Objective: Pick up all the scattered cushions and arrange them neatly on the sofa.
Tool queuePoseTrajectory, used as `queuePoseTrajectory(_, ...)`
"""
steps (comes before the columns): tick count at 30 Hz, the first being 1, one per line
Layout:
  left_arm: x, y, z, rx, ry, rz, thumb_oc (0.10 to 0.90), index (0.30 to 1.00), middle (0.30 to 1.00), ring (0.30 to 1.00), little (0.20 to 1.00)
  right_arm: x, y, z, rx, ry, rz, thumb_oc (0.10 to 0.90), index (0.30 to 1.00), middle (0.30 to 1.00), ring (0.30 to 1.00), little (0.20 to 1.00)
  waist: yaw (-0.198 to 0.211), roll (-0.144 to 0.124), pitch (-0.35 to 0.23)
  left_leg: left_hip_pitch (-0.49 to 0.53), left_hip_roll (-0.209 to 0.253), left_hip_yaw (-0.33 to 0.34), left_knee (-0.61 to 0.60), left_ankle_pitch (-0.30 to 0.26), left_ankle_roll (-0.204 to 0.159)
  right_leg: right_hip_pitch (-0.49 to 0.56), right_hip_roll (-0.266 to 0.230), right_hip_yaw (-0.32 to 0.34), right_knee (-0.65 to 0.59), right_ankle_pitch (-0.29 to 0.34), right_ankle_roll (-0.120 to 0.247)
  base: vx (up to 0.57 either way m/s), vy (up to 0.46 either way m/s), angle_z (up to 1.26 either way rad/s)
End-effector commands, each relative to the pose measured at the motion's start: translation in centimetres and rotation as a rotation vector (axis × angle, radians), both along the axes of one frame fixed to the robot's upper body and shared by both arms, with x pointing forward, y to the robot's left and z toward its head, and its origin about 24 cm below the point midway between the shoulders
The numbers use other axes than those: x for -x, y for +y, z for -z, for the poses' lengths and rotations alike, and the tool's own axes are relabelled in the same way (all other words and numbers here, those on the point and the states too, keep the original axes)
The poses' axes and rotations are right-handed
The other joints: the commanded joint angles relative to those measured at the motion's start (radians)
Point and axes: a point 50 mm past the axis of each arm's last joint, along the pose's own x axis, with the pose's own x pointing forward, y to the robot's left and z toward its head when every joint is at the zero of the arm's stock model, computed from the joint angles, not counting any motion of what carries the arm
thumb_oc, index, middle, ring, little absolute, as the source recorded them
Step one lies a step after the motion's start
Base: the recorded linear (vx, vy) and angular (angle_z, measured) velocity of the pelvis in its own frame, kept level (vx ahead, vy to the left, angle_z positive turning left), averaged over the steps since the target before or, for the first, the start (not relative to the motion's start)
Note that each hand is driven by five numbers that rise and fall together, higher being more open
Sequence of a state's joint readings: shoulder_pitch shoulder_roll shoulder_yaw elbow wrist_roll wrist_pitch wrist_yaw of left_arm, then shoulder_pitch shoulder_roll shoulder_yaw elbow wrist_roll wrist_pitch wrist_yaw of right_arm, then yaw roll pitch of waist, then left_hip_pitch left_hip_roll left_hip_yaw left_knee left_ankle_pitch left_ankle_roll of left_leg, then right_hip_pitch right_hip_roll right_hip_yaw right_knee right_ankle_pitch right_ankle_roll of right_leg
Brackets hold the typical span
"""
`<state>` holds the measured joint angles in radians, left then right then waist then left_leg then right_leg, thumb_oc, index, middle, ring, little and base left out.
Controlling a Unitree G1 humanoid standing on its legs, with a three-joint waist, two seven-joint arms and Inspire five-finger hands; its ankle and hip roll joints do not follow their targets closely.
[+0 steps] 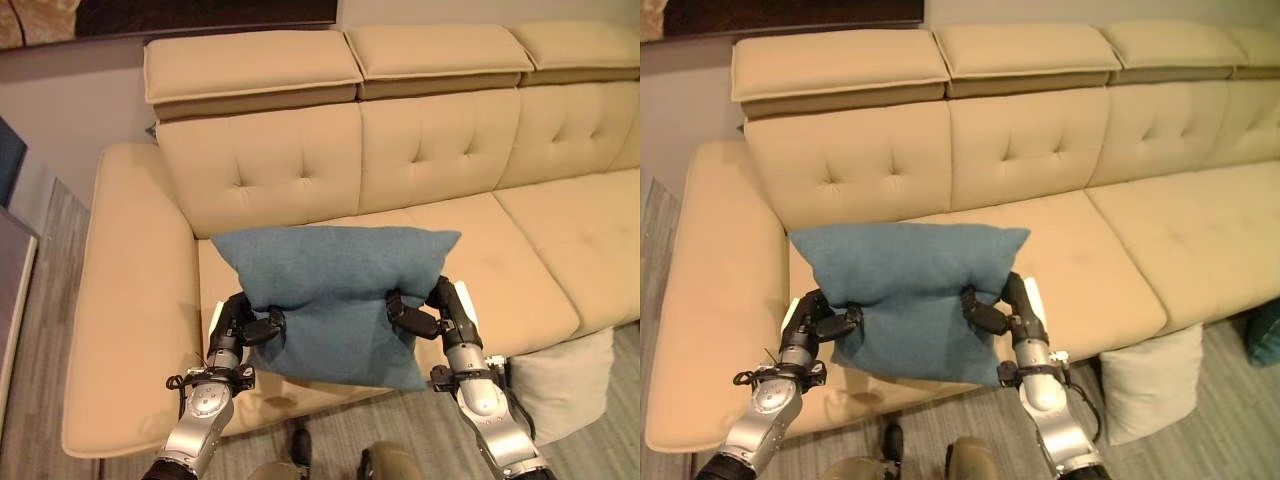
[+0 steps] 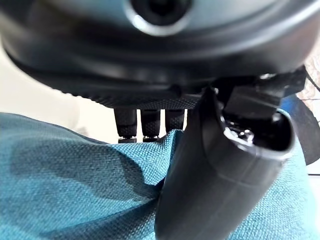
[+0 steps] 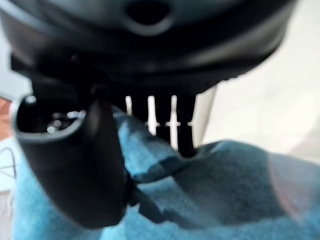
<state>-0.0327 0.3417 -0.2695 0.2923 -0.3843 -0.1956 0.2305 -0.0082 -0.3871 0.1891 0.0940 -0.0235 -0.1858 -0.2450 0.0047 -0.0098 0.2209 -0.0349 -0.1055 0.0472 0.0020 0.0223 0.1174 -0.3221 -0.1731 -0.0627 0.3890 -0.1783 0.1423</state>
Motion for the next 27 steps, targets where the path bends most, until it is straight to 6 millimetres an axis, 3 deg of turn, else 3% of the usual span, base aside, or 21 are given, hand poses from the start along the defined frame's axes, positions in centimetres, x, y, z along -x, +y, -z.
queuePoseTrajectory(1,-0.8,-3.1,-5.2,0.045,-0.313,0.154,0.400,0.300,0.300,0.300,0.300,-1.4,1.1,-5.7,-0.032,-0.307,-0.058,0.400,0.300,0.300,0.300,0.300,-0.006,-0.039,-0.095,-0.029,0.068,-0.008,0.092,-0.103,-0.102,0.188,0.053,-0.008,-0.263,0.148,0.009,0.05,-0.060,0.31)
queuePoseTrajectory(9,-1.7,-4.1,-6.3,0.056,-0.356,0.159,0.400,0.300,0.300,0.300,0.300,-1.5,-0.4,-5.6,0.027,-0.296,-0.008,0.400,0.300,0.300,0.300,0.300,-0.009,-0.042,-0.116,-0.052,0.100,-0.051,0.015,-0.058,-0.152,0.249,0.094,-0.067,-0.399,0.171,-0.026,0.03,-0.145,0.40)
queuePoseTrajectory(14,-4.1,-5.4,-8.7,0.057,-0.443,0.135,0.400,0.300,0.300,0.300,0.300,-3.4,0.0,-7.4,0.013,-0.373,0.024,0.400,0.300,0.300,0.300,0.300,-0.017,-0.036,-0.099,-0.106,0.112,-0.068,-0.033,-0.019,-0.178,0.205,0.105,-0.100,-0.431,0.181,-0.039,-0.06,-0.091,0.39)
queuePoseTrajectory(18,-8.7,-6.4,-14.6,-0.042,-0.621,0.087,0.400,0.300,0.300,0.300,0.300,-7.9,2.2,-12.5,0.043,-0.513,0.010,0.400,0.300,0.300,0.300,0.300,-0.013,-0.032,-0.054,-0.240,0.117,-0.077,-0.032,0.026,-0.202,0.070,0.104,-0.105,-0.419,0.212,-0.037,-0.19,-0.045,0.12)
queuePoseTrajectory(19,-10.6,-6.3,-17.4,-0.100,-0.685,0.041,0.400,0.300,0.300,0.300,0.300,-9.8,2.6,-15.4,0.082,-0.574,0.027,0.400,0.300,0.300,0.300,0.300,-0.010,-0.027,-0.054,-0.290,0.116,-0.076,-0.041,0.049,-0.212,0.015,0.104,-0.104,-0.412,0.224,-0.034,-0.13,-0.015,0.02)
queuePoseTrajectory(20,-10.7,-6.3,-17.5,-0.100,-0.688,0.040,0.400,0.300,0.300,0.300,0.300,-9.8,2.6,-15.5,0.082,-0.577,0.027,0.400,0.300,0.300,0.300,0.300,-0.012,-0.027,-0.055,-0.296,0.115,-0.077,-0.041,0.054,-0.211,0.010,0.102,-0.105,-0.412,0.227,-0.034,-0.10,0.002,0.06)
queuePoseTrajectory(26,-13.5,-5.7,-25.1,-0.215,-0.847,-0.066,0.400,0.300,0.300,0.300,0.300,-12.6,3.6,-23.7,0.158,-0.756,0.113,0.400,0.300,0.300,0.300,0.300,0.006,-0.009,-0.051,-0.386,0.116,-0.094,-0.087,0.106,-0.227,-0.103,0.110,-0.094,-0.400,0.241,-0.027,-0.03,0.004,0.01)
queuePoseTrajectory(27,-13.5,-5.7,-25.2,-0.215,-0.850,-0.067,0.400,0.300,0.300,0.300,0.300,-12.6,3.7,-23.8,0.158,-0.759,0.113,0.400,0.300,0.300,0.300,0.300,0.004,-0.008,-0.053,-0.393,0.115,-0.095,-0.088,0.112,-0.227,-0.109,0.109,-0.095,-0.401,0.246,-0.026,0.00,0.000,0.00)
